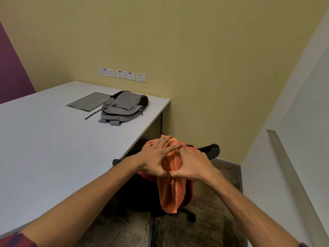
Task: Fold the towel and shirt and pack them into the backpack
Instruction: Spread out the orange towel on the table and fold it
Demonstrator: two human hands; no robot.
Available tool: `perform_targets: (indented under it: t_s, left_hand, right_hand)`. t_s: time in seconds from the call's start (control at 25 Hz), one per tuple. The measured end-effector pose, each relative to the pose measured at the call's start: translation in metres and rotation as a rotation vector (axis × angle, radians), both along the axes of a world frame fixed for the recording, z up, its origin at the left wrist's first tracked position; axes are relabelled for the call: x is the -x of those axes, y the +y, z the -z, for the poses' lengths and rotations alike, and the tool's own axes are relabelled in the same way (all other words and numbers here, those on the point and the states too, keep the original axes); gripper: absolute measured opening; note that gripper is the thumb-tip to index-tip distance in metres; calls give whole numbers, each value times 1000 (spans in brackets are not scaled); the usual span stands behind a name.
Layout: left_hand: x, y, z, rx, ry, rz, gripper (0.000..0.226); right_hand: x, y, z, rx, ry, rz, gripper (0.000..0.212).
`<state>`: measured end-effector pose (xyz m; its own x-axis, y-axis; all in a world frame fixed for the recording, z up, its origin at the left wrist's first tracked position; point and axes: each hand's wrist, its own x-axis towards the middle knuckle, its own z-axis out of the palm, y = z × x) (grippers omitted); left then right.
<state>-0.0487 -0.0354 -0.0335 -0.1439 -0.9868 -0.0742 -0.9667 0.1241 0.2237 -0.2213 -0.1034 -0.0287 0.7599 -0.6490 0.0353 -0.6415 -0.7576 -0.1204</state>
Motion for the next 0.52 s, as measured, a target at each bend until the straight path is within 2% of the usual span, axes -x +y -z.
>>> perform_targets:
  t_s: [0.08, 0.16, 0.32, 0.36, 0.44, 0.52]
  left_hand:
    - [6, -5, 0, -23, -94, 21, 117]
    - [14, -5, 1, -23, -163, 17, 122]
    - [23, -2, 7, 15, -221, -15, 97]
    - [25, -1, 8, 28, -222, -23, 91]
    - [28, 1, 10, 51, -223, -38, 85]
    - [30, 3, 10, 56, -223, -56, 83]
  right_hand:
    - [12, -4, -3, -103, -86, 0, 81]
    - [29, -4, 2, -200, -256, 40, 78]
    - [57, 9, 41, -149, -530, 207, 49]
    - [62, 14, 53, -136, -579, 264, 50]
    - [69, 27, 73, -168, -644, 390, 74]
    - [68, 40, 89, -346, -638, 518, 108]
